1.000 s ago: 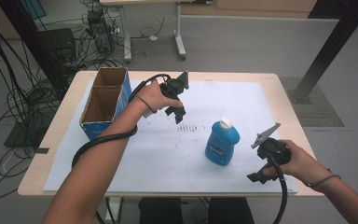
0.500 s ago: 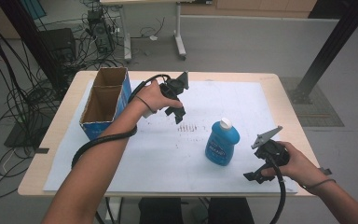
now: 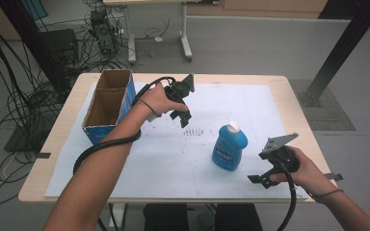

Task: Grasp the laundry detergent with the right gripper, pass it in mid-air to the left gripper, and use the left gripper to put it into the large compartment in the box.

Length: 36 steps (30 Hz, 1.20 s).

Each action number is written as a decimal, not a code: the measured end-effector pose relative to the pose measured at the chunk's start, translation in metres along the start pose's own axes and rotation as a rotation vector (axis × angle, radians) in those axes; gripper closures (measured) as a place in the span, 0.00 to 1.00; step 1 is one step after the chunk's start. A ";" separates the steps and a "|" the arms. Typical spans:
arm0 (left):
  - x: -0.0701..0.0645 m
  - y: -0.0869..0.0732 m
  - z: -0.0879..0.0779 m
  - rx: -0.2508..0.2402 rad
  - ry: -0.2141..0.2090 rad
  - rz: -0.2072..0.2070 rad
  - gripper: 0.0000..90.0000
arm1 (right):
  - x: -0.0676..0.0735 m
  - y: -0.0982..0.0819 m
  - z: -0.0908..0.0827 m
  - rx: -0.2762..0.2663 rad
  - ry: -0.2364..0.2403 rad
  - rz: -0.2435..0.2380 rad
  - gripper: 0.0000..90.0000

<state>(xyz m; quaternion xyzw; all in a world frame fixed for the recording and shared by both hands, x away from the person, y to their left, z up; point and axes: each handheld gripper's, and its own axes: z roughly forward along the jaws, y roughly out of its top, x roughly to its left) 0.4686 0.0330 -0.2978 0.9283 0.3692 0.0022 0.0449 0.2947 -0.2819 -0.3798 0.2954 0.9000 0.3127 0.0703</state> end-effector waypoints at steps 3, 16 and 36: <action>0.000 0.000 0.000 0.000 0.000 -0.001 0.11 | 0.000 -0.002 0.001 -0.029 0.013 0.000 0.06; -0.001 -0.001 0.001 0.001 -0.002 -0.003 0.11 | -0.003 -0.011 0.004 -0.137 0.028 0.016 0.06; 0.000 -0.003 -0.002 0.002 0.008 -0.001 0.11 | -0.010 -0.020 0.011 -0.264 0.030 0.029 0.05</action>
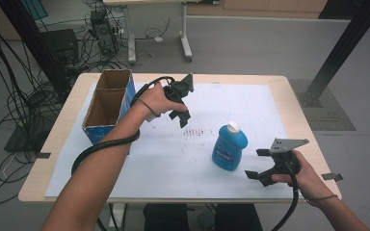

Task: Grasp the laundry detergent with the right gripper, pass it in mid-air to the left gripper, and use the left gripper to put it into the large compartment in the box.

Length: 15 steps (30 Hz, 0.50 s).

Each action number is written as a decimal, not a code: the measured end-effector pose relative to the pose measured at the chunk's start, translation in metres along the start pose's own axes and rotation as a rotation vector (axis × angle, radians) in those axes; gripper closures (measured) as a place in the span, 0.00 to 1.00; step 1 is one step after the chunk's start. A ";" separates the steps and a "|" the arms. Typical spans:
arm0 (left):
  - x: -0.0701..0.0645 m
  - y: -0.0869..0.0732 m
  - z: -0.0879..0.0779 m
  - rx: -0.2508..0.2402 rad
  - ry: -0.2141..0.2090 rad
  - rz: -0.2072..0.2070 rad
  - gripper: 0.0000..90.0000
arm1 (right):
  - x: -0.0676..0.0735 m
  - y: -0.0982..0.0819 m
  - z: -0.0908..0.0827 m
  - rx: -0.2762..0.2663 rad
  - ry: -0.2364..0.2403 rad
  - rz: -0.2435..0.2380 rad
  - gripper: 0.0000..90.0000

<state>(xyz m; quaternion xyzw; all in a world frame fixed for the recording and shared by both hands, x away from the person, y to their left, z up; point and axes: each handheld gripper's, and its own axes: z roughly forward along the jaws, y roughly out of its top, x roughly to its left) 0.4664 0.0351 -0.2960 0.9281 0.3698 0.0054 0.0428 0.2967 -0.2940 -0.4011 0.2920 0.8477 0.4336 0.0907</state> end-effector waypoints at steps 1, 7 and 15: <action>0.000 0.000 0.000 0.000 0.000 0.000 0.11 | 0.000 0.000 0.000 0.000 0.000 0.000 0.05; 0.000 -0.001 0.002 0.002 -0.001 -0.006 0.11 | 0.000 0.000 0.002 -0.012 0.003 0.007 0.05; 0.001 0.000 0.003 0.006 -0.003 -0.003 0.11 | 0.002 0.002 0.007 -0.035 -0.012 -0.009 0.05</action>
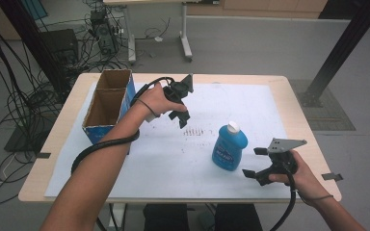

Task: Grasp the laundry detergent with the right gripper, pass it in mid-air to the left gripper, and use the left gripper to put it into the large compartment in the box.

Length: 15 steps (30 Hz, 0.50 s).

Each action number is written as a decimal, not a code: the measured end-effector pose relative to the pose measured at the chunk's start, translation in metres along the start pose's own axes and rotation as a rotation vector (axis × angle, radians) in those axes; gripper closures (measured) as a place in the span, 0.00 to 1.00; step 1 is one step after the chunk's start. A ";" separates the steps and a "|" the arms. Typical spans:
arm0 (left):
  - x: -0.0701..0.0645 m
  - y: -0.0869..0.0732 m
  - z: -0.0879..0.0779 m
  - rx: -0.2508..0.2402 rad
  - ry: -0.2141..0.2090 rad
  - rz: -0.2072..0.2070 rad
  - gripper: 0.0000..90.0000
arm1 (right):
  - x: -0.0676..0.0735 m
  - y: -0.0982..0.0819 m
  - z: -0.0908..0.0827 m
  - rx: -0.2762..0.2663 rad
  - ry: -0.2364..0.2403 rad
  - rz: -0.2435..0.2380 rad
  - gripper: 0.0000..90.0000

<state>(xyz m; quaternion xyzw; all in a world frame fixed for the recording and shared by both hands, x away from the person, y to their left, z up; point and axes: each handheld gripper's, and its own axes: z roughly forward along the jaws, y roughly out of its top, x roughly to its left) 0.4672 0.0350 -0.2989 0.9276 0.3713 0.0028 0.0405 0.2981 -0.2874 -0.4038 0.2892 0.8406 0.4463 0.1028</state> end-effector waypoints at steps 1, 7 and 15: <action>0.000 0.000 0.000 -0.001 0.002 0.001 0.11 | 0.000 0.000 0.001 -0.001 -0.003 -0.007 0.05; -0.001 0.001 0.002 -0.001 -0.003 0.003 0.11 | 0.002 0.002 0.006 0.000 -0.018 -0.022 0.05; 0.000 0.001 0.006 0.006 -0.007 0.008 0.11 | 0.002 0.004 0.013 -0.020 -0.027 -0.028 0.05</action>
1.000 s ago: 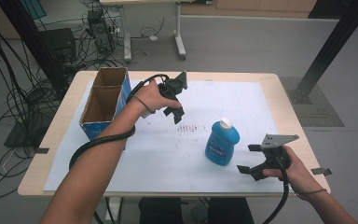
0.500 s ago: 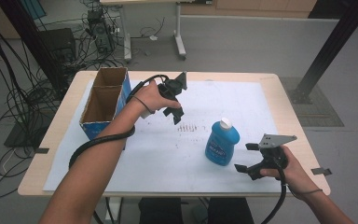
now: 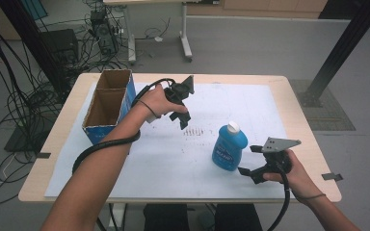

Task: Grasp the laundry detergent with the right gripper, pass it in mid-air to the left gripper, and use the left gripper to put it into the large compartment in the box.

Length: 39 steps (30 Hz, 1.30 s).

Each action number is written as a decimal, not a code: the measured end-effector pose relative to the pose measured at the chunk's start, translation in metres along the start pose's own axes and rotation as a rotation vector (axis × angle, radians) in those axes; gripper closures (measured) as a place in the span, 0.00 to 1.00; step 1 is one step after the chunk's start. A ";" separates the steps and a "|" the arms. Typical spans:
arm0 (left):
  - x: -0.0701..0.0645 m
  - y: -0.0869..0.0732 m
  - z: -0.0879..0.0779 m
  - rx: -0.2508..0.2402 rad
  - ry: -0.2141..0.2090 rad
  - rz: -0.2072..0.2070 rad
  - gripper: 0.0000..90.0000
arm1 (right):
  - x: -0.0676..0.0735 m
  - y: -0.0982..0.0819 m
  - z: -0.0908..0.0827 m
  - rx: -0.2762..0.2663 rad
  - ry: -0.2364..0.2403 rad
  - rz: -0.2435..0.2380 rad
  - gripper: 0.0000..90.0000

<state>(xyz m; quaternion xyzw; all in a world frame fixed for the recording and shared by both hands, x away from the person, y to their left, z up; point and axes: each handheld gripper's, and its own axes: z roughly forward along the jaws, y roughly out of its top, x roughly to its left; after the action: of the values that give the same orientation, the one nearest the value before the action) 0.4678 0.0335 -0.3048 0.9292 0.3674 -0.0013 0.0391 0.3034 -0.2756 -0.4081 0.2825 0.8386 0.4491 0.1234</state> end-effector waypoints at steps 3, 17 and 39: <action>0.001 0.000 0.001 0.001 -0.001 -0.003 0.11 | 0.000 0.001 0.003 -0.011 0.007 0.003 0.05; 0.004 -0.002 0.002 -0.001 -0.006 -0.007 0.11 | 0.002 0.000 0.017 -0.056 0.014 0.011 0.05; 0.000 -0.002 0.003 0.001 -0.006 0.003 0.11 | 0.001 -0.003 0.034 -0.099 0.015 0.015 0.04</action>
<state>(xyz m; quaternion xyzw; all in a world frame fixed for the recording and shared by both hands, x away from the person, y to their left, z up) 0.4669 0.0346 -0.3077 0.9298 0.3657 -0.0043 0.0401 0.3170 -0.2534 -0.4300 0.2791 0.8142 0.4930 0.1274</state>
